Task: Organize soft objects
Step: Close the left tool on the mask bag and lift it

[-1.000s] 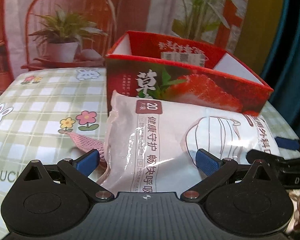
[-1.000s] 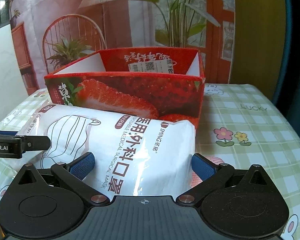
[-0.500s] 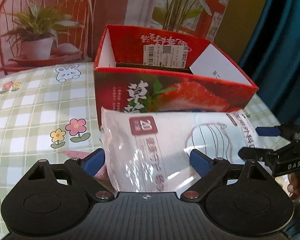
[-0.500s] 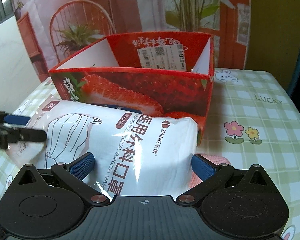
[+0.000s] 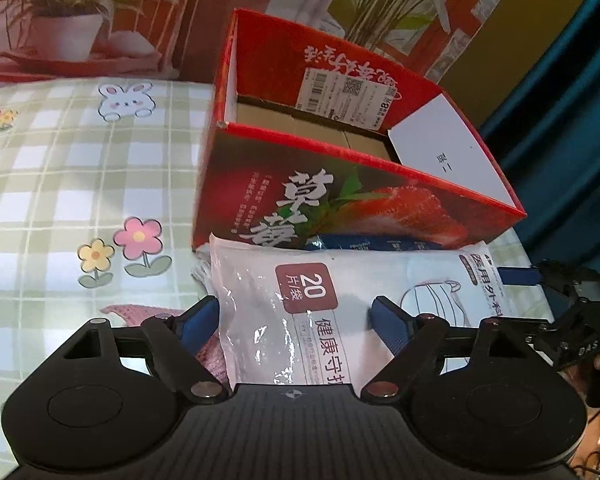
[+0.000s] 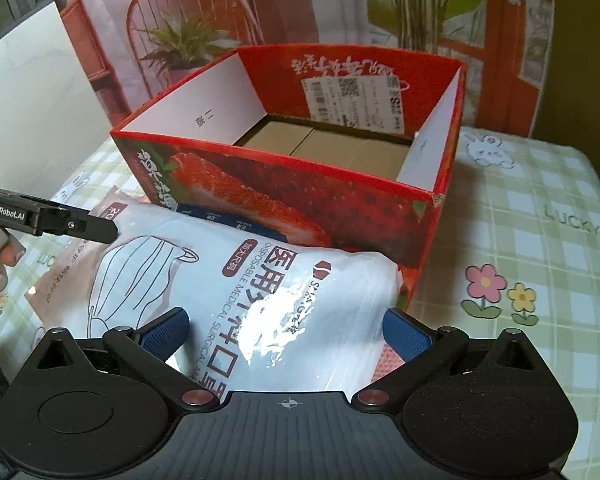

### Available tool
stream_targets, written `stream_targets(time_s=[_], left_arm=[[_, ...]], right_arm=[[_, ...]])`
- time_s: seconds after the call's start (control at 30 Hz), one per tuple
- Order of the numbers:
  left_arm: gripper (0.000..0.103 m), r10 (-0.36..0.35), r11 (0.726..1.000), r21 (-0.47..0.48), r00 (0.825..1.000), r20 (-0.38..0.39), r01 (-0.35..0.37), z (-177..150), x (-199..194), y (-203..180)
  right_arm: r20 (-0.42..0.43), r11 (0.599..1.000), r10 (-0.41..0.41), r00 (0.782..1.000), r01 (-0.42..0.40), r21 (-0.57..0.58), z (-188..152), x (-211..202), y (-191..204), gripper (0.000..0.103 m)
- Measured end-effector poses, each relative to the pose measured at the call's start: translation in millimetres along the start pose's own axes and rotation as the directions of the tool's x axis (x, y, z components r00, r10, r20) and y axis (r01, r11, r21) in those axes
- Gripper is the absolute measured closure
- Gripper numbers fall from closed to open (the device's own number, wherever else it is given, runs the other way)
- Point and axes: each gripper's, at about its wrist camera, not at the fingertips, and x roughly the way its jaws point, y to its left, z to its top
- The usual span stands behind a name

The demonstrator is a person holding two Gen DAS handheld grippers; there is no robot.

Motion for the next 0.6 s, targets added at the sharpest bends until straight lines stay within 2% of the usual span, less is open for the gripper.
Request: stream_targets(time_s=[0.17, 0.37, 0.57, 0.6], left_arm=[[0.022, -0.044, 0.999, 0.004, 0.999, -0.018, 0.044, -2, -3, -4], [0.026, -0.079, 0.996, 0.034, 0.997, 0.019, 0.078, -3, -26, -8], [0.030, -0.095, 0.995, 0.042, 0.991, 0.098, 0.091, -6, -50, -13], [0.030, -0.093, 0.995, 0.042, 0.989, 0.113, 0.089, -6, -53, -14]], right_arm=[[-0.025, 0.999, 0.038, 0.999, -0.037, 0.014, 4, 5, 4, 0.005], [0.002, 0.997, 0.063, 0.998, -0.063, 0.044, 8, -11, 8, 0.011], [0.066, 0.996, 0.060, 0.996, -0.064, 0.064, 15, -40, 7, 0.030], [0.081, 0.996, 0.057, 0.995, -0.063, 0.066, 16, -46, 6, 0.036]])
